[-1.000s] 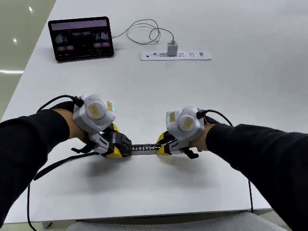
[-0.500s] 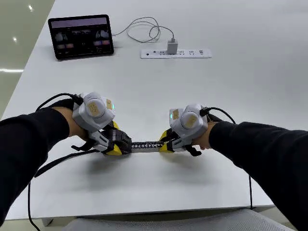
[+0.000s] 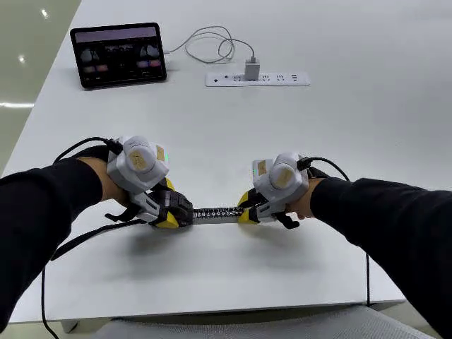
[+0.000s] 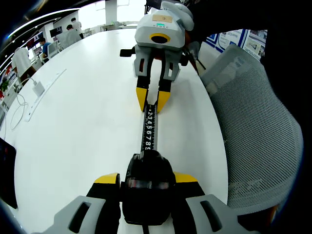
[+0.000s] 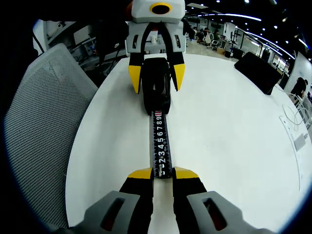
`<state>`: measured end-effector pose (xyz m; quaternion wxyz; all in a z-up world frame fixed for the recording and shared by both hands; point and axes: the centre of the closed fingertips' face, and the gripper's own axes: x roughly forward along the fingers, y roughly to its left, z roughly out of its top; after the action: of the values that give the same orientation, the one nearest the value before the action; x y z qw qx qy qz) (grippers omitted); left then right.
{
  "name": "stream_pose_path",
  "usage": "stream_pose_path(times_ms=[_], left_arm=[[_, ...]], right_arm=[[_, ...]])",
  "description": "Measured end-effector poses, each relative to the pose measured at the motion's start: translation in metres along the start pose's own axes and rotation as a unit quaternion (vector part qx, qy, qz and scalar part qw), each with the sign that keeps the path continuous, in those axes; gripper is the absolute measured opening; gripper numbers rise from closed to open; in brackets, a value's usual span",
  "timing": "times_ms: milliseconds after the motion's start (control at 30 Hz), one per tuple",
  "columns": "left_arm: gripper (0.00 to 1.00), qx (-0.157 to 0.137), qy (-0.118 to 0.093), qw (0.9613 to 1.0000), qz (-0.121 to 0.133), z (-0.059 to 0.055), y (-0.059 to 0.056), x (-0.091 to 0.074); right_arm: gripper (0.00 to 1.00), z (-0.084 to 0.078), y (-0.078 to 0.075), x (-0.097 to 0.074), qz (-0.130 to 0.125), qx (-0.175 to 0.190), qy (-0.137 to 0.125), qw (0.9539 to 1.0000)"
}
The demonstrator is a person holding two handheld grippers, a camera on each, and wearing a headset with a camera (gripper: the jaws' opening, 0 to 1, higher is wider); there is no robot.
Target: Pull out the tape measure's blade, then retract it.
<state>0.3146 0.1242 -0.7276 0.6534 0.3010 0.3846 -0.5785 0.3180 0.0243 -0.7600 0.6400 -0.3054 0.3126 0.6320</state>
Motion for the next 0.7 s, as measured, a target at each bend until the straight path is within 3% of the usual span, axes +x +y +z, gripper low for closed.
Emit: stream_pose_path(times_ms=[700], left_arm=[[0.36,0.003,0.000,1.0000,0.000,-0.001,0.000,0.000]], right_arm=[[0.09,-0.010,0.000,-0.008,-0.002,0.010,0.003,0.9999]])
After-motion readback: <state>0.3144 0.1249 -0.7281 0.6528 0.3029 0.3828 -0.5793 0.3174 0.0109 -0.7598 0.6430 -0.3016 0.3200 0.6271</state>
